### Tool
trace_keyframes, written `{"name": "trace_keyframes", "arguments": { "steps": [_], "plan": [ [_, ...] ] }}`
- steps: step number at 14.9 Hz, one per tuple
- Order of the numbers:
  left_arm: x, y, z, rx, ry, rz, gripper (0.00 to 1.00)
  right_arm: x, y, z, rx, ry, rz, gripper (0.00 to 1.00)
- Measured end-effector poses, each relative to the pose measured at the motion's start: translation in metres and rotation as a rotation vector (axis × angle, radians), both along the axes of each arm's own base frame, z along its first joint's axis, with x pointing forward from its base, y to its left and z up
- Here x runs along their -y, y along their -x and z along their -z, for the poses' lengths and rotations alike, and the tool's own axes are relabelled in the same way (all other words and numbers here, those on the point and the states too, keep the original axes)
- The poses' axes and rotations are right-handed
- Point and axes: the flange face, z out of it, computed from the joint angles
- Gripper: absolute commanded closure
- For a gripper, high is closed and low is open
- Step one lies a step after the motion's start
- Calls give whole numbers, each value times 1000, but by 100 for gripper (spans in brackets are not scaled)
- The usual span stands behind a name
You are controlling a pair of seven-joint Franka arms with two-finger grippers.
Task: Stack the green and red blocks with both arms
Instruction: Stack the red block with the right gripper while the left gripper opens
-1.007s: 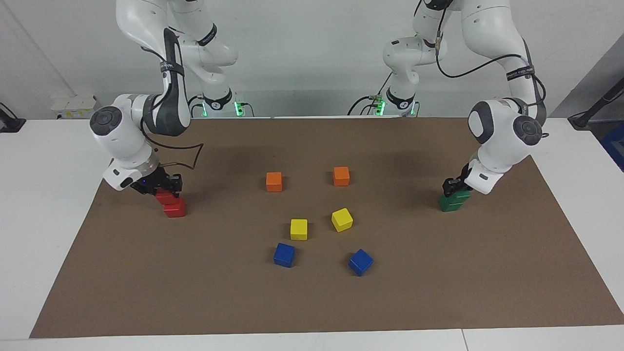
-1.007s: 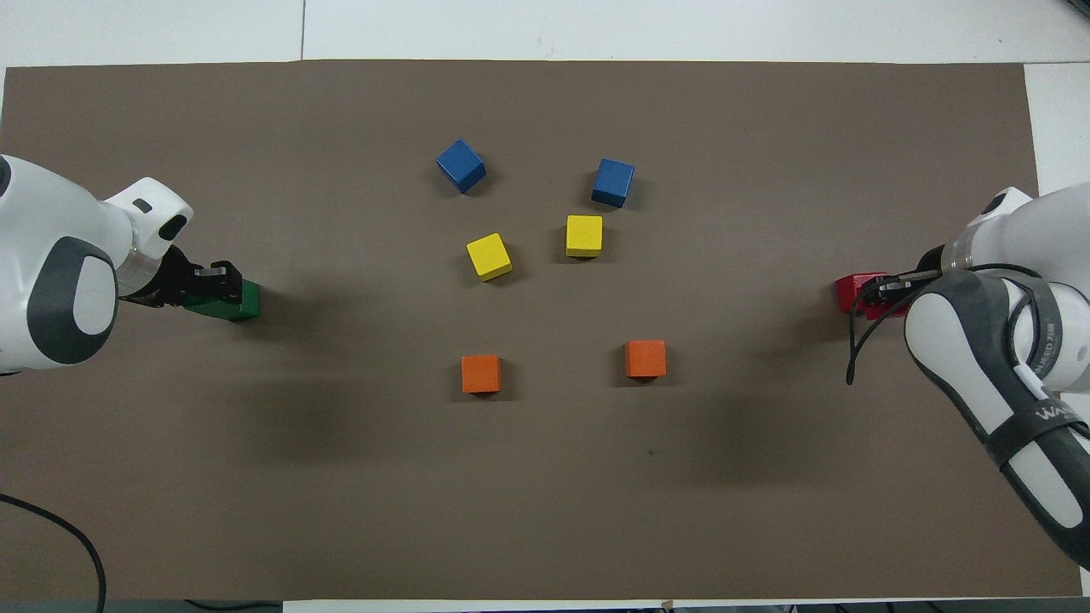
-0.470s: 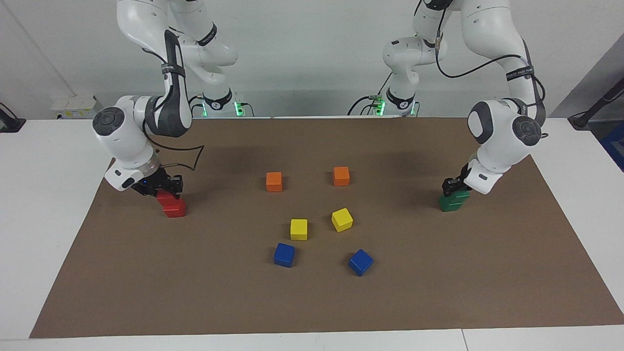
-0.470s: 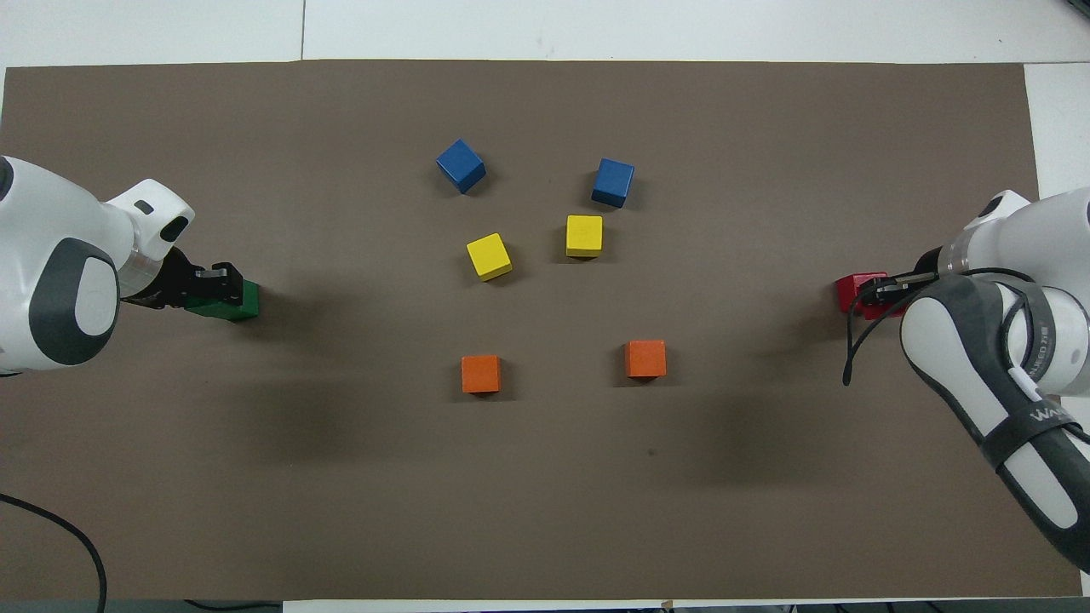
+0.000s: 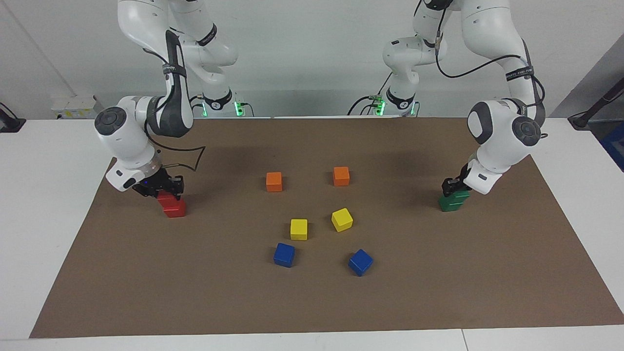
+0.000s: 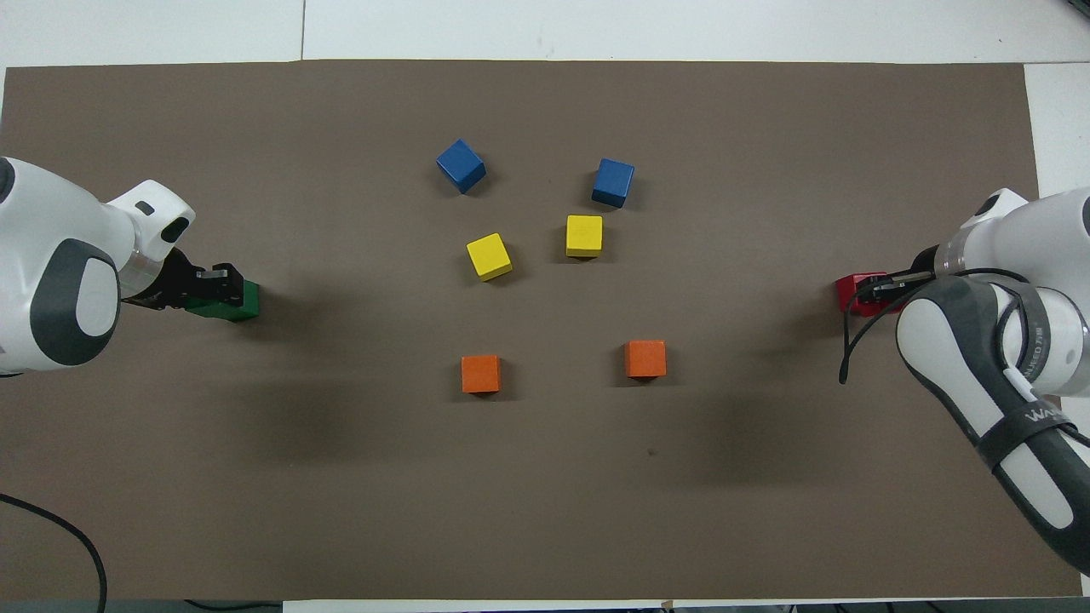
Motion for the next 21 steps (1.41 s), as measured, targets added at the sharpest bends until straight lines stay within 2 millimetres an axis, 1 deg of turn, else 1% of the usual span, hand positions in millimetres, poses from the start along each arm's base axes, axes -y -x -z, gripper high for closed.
{"name": "trace_keyframes", "arguments": {
  "steps": [2,3,4,5,6,16,17,19,21],
  "plan": [
    [0,0,0,1,0,0,100,0,0,0,0,0,0,100],
    [0,0,0,1,0,0,87,0,0,0,0,0,0,100],
    [0,0,0,1,0,0,60,0,0,0,0,0,0,100],
    [0,0,0,1,0,0,10,0,0,0,0,0,0,100],
    [0,0,0,2,0,0,0,0,0,0,0,0,0,100],
    [0,0,-2,5,-1,0,0,0,0,0,1,0,0,100],
    [0,0,-5,8,-1,0,0,0,0,0,1,0,0,100],
    [0,2,-19,12,-3,0,0,0,0,0,1,0,0,100],
    [-1,2,-44,11,-6,1,0,0,0,0,1,0,0,100]
  ]
}}
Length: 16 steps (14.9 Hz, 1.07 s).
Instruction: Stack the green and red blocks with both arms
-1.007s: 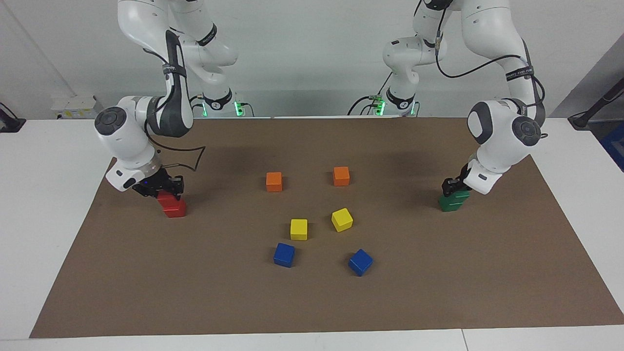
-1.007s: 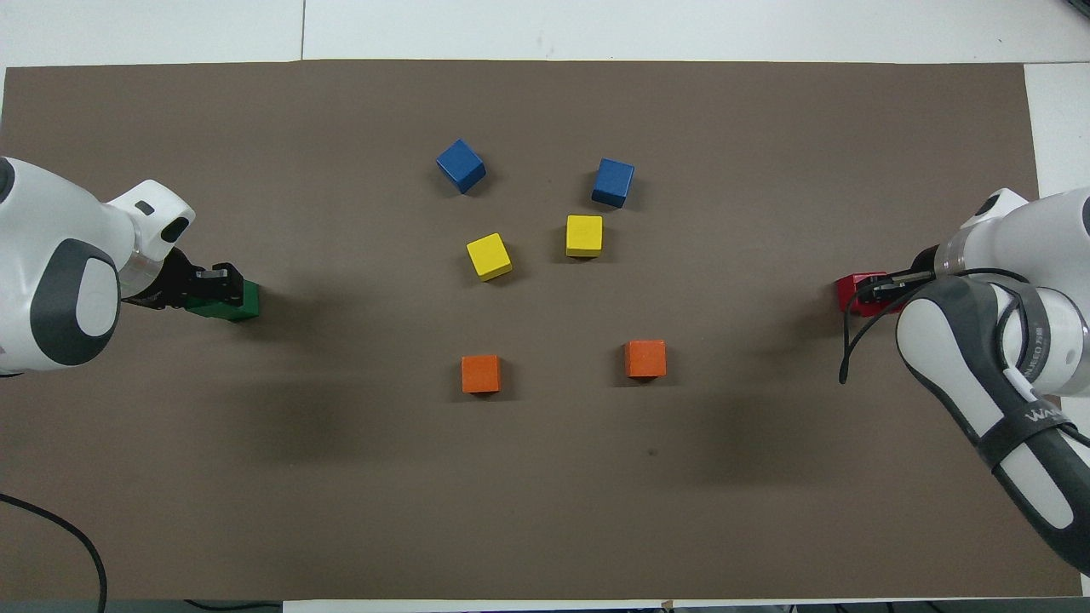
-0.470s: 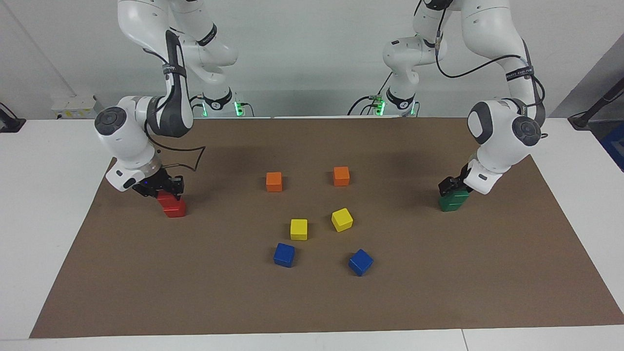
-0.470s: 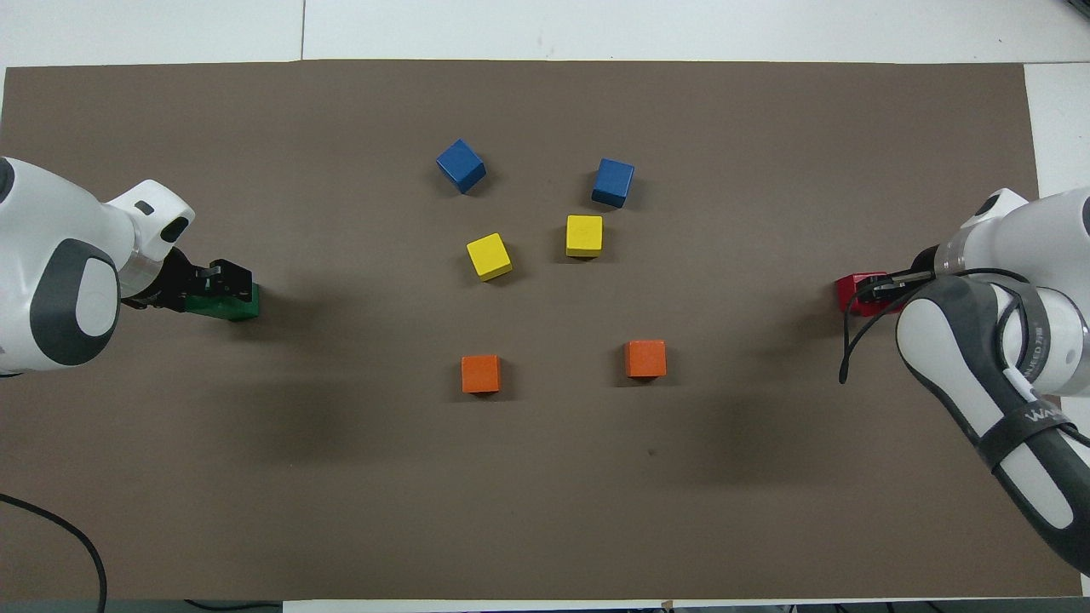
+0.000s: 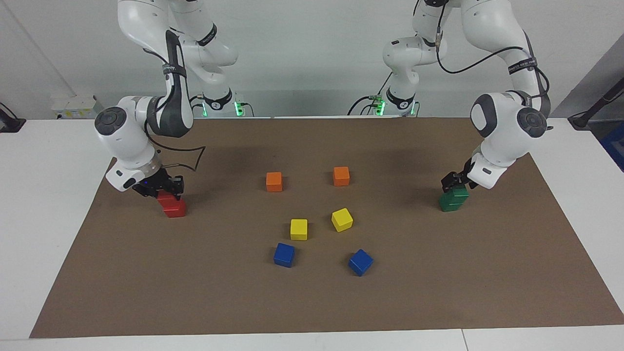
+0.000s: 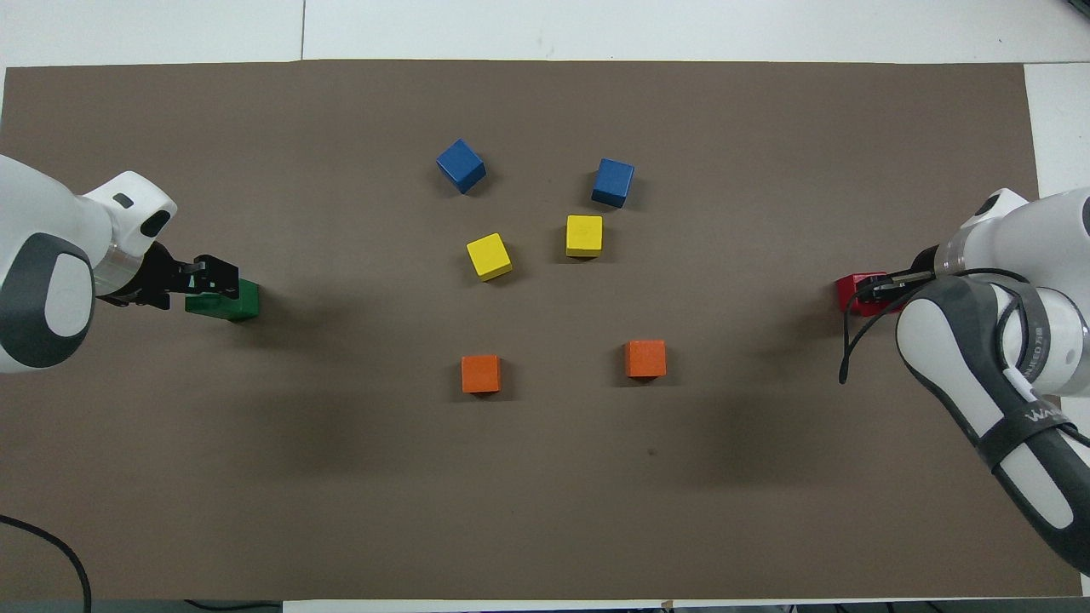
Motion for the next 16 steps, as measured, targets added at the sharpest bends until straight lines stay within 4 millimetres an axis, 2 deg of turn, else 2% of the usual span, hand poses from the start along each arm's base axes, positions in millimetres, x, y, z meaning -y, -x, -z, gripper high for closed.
{"name": "trace_keyframes", "arguments": {
  "steps": [1,2,4,5,7,10,11,13,16],
  "plan": [
    [0,0,-16,0,-1,0,0,0,0,0,0,0,0,100],
    [0,1,-32,5,-3,1,0,0,0,0,1,0,0,93],
    [-1,7,-64,32,-8,0,0,0,-1,0,6,1,0,59],
    [-1,11,-76,43,-11,-2,0,0,-1,0,8,1,-1,45],
    [-1,20,-93,46,-14,-3,0,0,-2,0,11,1,-1,29],
    [1,30,-107,34,-17,1,0,0,-3,-1,16,2,-1,28],
    [1,31,-109,31,-18,1,0,0,-3,-2,17,2,-1,25],
    [2,33,-110,27,-18,2,0,0,-3,-2,17,2,-1,0],
    [15,33,-109,25,-18,26,0,0,-3,-2,18,2,-1,0]
  ]
}}
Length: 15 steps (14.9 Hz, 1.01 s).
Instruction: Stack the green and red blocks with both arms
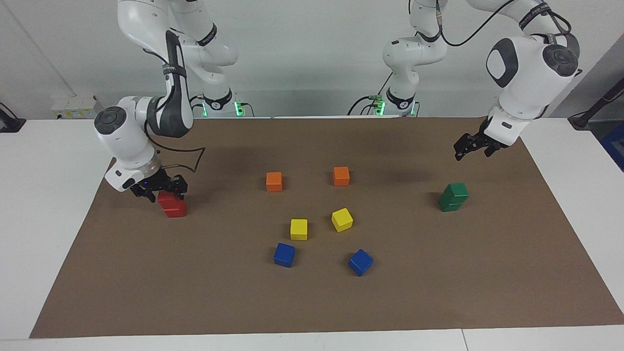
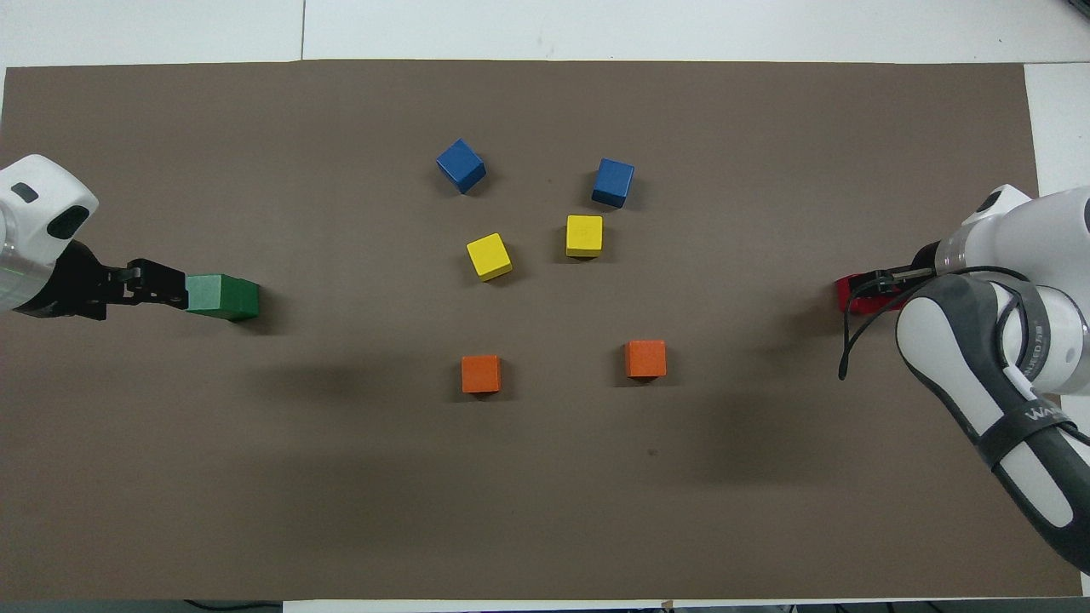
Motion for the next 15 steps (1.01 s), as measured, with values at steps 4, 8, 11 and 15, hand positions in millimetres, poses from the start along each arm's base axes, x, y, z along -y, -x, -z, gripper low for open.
{"name": "trace_keyframes", "arguments": {
  "steps": [4,8,11,15],
  "plan": [
    [31,2,1,-2,0,53,0,0,-5,-6,14,2,0,0],
    [41,2,2,-3,1,71,0,-4,-23,-35,44,4,-9,0],
    [35,-1,3,-2,8,58,0,-21,-37,-80,31,0,0,0],
    [31,-10,-1,7,11,49,0,-45,-34,-166,38,-2,3,0]
  ]
}}
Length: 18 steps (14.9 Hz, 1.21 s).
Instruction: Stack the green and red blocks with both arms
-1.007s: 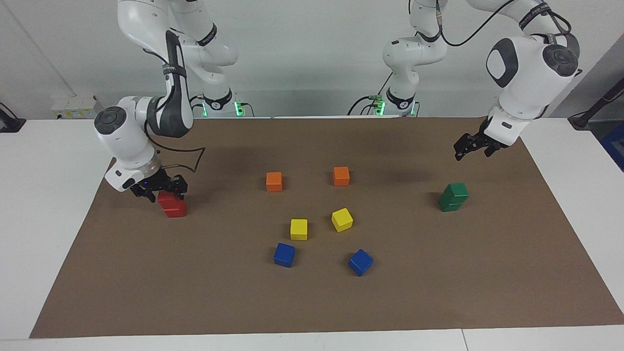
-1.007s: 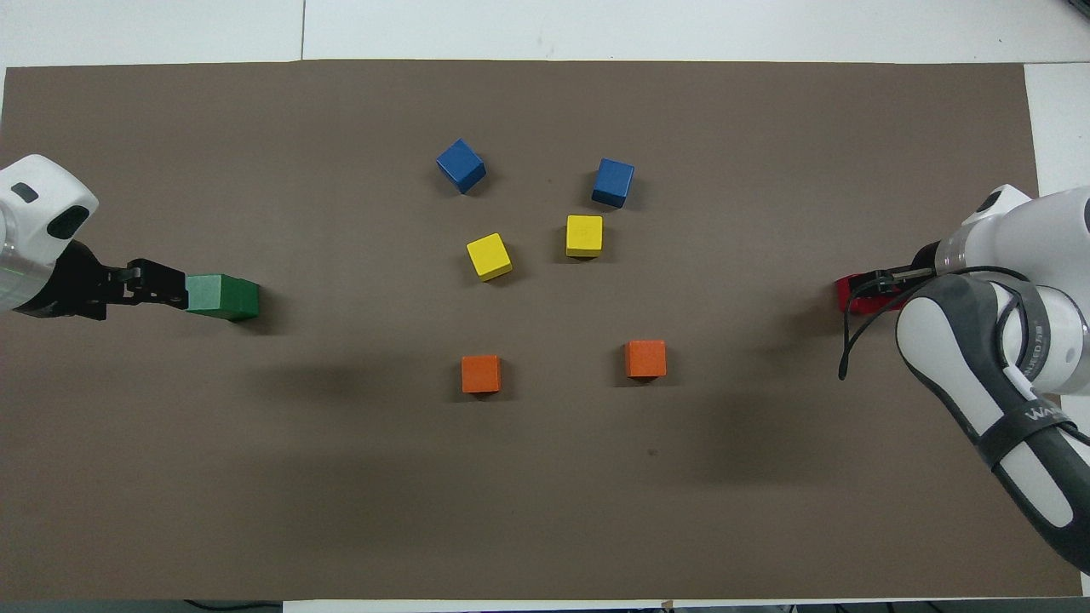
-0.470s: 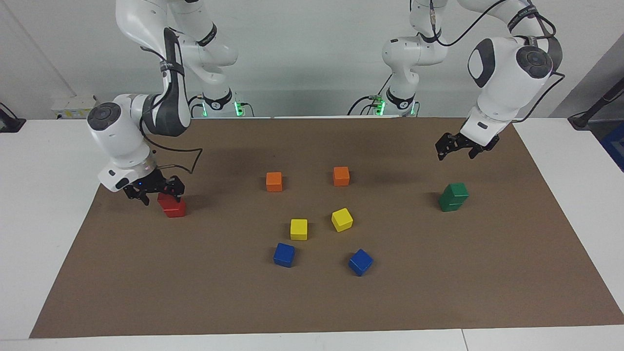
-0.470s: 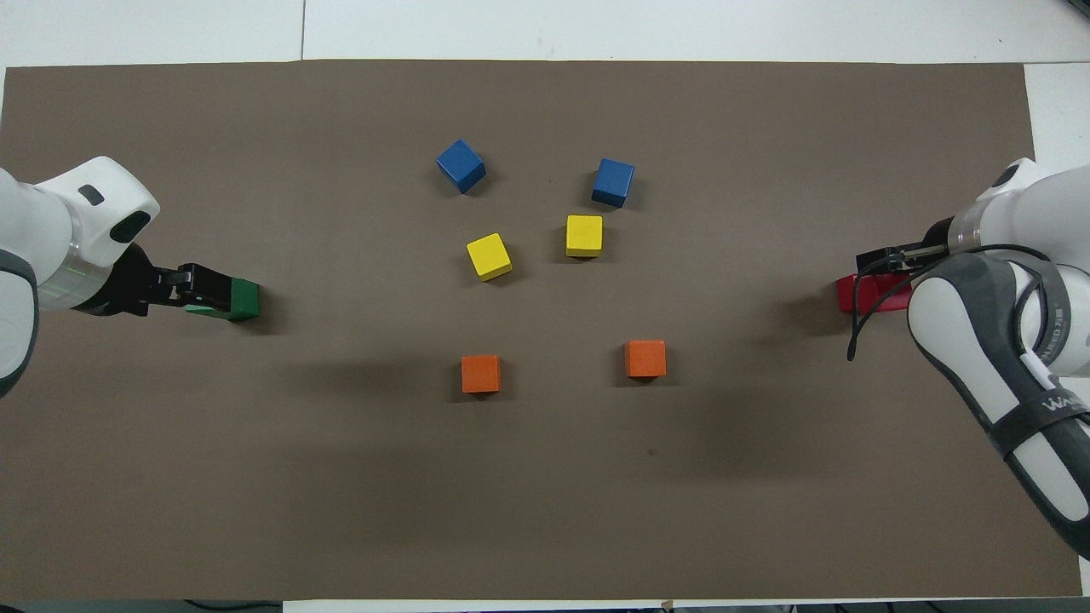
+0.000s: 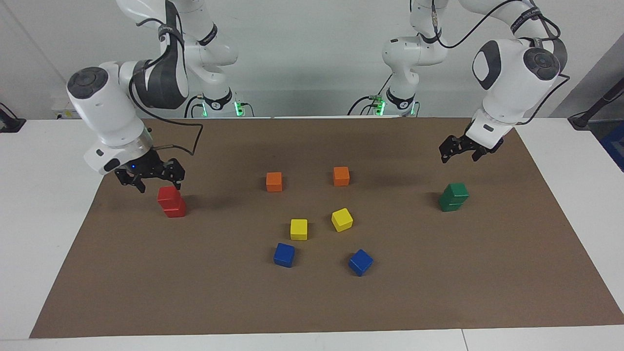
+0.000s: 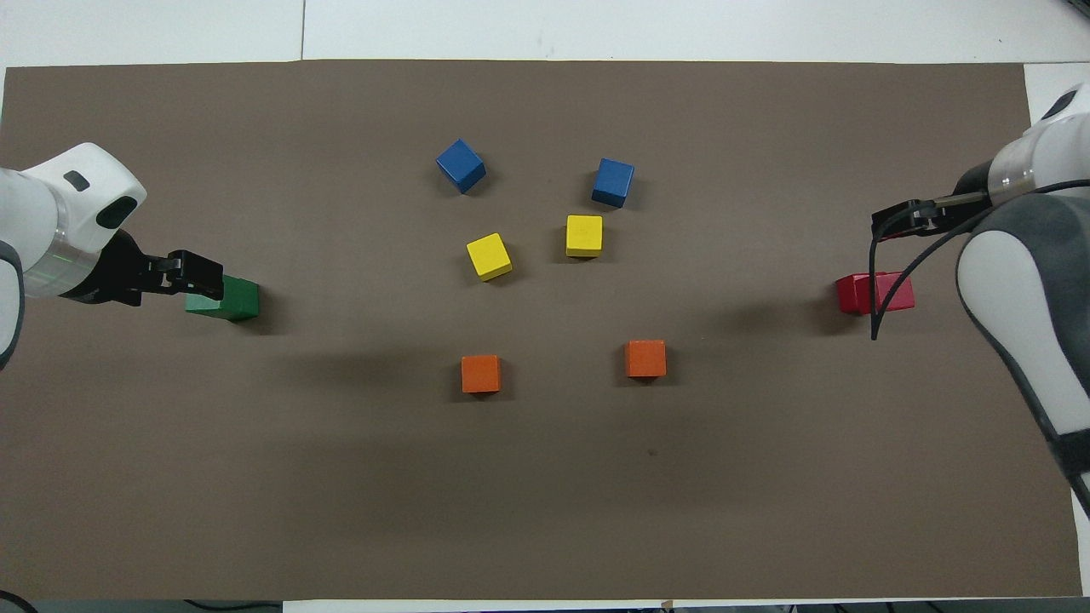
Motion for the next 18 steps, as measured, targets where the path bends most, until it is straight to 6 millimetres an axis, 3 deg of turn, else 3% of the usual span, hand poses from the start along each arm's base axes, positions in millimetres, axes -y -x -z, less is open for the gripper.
{"name": "trace_keyframes", "arguments": {
  "steps": [2,5,18],
  "plan": [
    [-2,0,-1,1,0,-4,0,-3,20,-38,4,0,-3,0],
    [-14,-1,-1,-1,0,-25,0,-7,42,-68,0,1,-8,0],
    [-15,0,-5,-6,1,-28,0,1,43,-89,-77,-2,6,0]
  ]
}}
